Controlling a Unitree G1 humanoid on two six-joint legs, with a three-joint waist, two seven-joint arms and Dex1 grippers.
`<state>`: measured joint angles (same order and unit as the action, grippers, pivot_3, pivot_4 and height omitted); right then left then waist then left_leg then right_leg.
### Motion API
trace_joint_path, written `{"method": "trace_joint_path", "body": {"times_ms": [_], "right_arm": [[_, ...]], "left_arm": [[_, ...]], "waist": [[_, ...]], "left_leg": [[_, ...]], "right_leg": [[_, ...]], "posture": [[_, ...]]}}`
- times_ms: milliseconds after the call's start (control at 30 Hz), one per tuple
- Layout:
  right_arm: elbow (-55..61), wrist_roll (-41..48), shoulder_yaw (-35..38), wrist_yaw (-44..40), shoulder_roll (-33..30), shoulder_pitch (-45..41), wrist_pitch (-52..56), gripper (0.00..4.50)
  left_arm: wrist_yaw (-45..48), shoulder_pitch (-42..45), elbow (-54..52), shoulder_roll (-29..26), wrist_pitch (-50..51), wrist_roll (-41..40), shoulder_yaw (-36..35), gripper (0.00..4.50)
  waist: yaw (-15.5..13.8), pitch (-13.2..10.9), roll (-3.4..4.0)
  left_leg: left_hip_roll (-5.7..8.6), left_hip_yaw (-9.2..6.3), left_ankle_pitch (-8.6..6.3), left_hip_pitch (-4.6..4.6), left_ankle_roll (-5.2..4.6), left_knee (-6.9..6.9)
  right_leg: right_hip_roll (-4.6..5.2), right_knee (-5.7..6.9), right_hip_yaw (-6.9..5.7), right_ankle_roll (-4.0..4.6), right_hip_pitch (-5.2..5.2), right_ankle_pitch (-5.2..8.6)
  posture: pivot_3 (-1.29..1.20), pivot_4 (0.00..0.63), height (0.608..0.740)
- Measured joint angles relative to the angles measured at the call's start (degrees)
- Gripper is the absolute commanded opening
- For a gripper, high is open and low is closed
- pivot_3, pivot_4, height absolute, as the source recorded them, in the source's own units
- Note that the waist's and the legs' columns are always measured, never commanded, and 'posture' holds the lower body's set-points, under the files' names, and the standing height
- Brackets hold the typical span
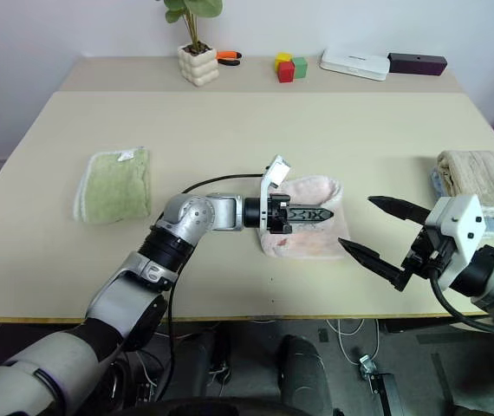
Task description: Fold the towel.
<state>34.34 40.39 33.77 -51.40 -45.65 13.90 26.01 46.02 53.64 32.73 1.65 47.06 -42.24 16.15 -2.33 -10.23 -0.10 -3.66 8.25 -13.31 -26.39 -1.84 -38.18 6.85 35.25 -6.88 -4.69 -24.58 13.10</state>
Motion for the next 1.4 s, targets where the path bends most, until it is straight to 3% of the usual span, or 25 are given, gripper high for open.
{"method": "trace_joint_path", "body": {"times_ms": [100, 200, 433, 467, 700, 933, 1100, 1200, 1267, 1367, 1400], "right_arm": [[1.14, 0.31, 0.90, 1.54, 0.16, 0.49, 0.02, 4.50], [1.79, 0.30, 0.95, 2.70, 0.20, 1.47, 0.02, 4.50], [1.93, 0.29, 0.85, 4.57, 0.13, 0.92, 0.01, 4.50], [1.92, 0.26, 0.75, 4.75, 0.10, 0.59, 0.01, 4.50], [-0.64, -1.09, -1.57, 5.79, -0.12, -4.22, -0.29, 4.50], [-6.87, -2.01, -3.95, 8.02, 0.54, -12.01, -0.70, 4.50], [-8.87, -3.63, -8.40, 12.24, 3.13, -16.03, -0.11, 4.50], [-9.66, -5.59, -12.85, 18.06, 8.63, -19.98, 0.33, 4.50], [-11.06, -9.20, -16.79, 23.86, 13.02, -23.87, 0.75, 4.50], [-12.64, -12.19, -20.27, 29.36, 17.77, -26.36, 1.20, 3.64], [-12.62, -13.36, -21.73, 31.15, 19.41, -26.79, 1.22, 3.14]], "left_arm": [[2.42, 0.81, 5.24, 3.07, -3.48, 5.13, 1.24, 0.04], [4.62, 0.95, 9.92, 4.84, -4.16, 8.02, 0.75, 0.93], [8.71, 2.22, 11.49, 6.85, -3.39, 10.53, -1.71, 4.36], [9.39, 2.22, 11.04, 6.80, -2.60, 10.53, -1.88, 4.47], [15.50, -0.84, -0.99, 2.93, -0.66, 10.40, -2.26, 4.47], [17.74, -2.89, -14.02, -2.23, 4.04, 5.35, -7.27, 4.47], [11.68, -4.59, -14.94, -4.03, 2.02, 5.27, -13.80, 4.47], [4.08, -4.45, -12.59, -2.41, -2.82, 5.28, -20.70, 4.47], [-1.72, -4.40, -10.01, -0.16, -6.99, 5.53, -24.37, 3.93], [-6.49, -4.63, -8.60, 1.89, -10.03, 6.19, -26.00, 2.60], [-7.72, -5.28, -9.24, 2.65, -10.99, 6.82, -25.90, 2.08]], "waist": [[0.02, -0.01, -0.01], [0.11, -0.02, -0.03], [0.08, -0.02, -0.03], [0.12, -0.02, -0.03], [0.23, 0.01, 0.02], [0.07, 0.02, 0.03], [0.15, 0.02, 0.04], [0.22, 0.03, 0.05], [0.22, 0.02, 0.04], [-0.02, 0.01, 0.03], [0.06, 0.02, 0.03]], "left_leg": [[0.04, -0.08, 0.00, -0.06, -0.01, -0.02], [0.03, -0.13, 0.00, -0.08, -0.02, -0.02], [0.07, -0.28, 0.00, -0.08, -0.02, -0.04], [0.07, -0.28, 0.00, -0.08, -0.02, -0.04], [0.06, -0.29, 0.02, -0.05, -0.01, -0.06], [0.08, -0.31, 0.03, -0.05, -0.01, -0.16], [0.07, -0.33, 0.07, -0.01, 0.04, -0.16], [0.07, -0.33, 0.09, 0.01, 0.07, -0.21], [0.07, -0.34, 0.09, 0.00, 0.07, -0.29], [0.08, -0.38, 0.09, -0.14, 0.07, -0.51], [0.08, -0.37, 0.09, -0.13, 0.07, -0.63]], "right_leg": [[0.01, -0.09, -0.05, 0.00, 0.03, 0.00], [0.00, -0.08, -0.06, -0.01, 0.01, 0.00], [-0.03, -0.06, -0.06, -0.01, 0.03, 0.00], [-0.03, -0.06, -0.06, -0.01, 0.03, 0.00], [-0.05, 0.03, -0.05, -0.02, 0.04, -0.01], [-0.05, 0.11, -0.05, -0.05, 0.09, -0.03], [-0.07, 0.27, -0.05, -0.22, 0.07, -0.12], [-0.09, 0.33, -0.04, -0.24, 0.08, -0.13], [-0.08, 0.40, -0.05, -0.25, 0.08, -0.13], [-0.07, 0.59, -0.08, -0.33, 0.05, -0.09], [-0.07, 0.67, -0.07, -0.37, 0.06, -0.07]], "posture": [[0.00, 0.150, 0.740], [0.00, 0.150, 0.740], [0.00, 0.150, 0.740], [0.00, 0.150, 0.740], [0.00, 0.150, 0.740], [0.00, 0.150, 0.740], [0.00, 0.150, 0.740], [0.00, 0.150, 0.740], [0.00, 0.150, 0.740], [0.00, 0.150, 0.740], [0.00, 0.150, 0.740]]}}
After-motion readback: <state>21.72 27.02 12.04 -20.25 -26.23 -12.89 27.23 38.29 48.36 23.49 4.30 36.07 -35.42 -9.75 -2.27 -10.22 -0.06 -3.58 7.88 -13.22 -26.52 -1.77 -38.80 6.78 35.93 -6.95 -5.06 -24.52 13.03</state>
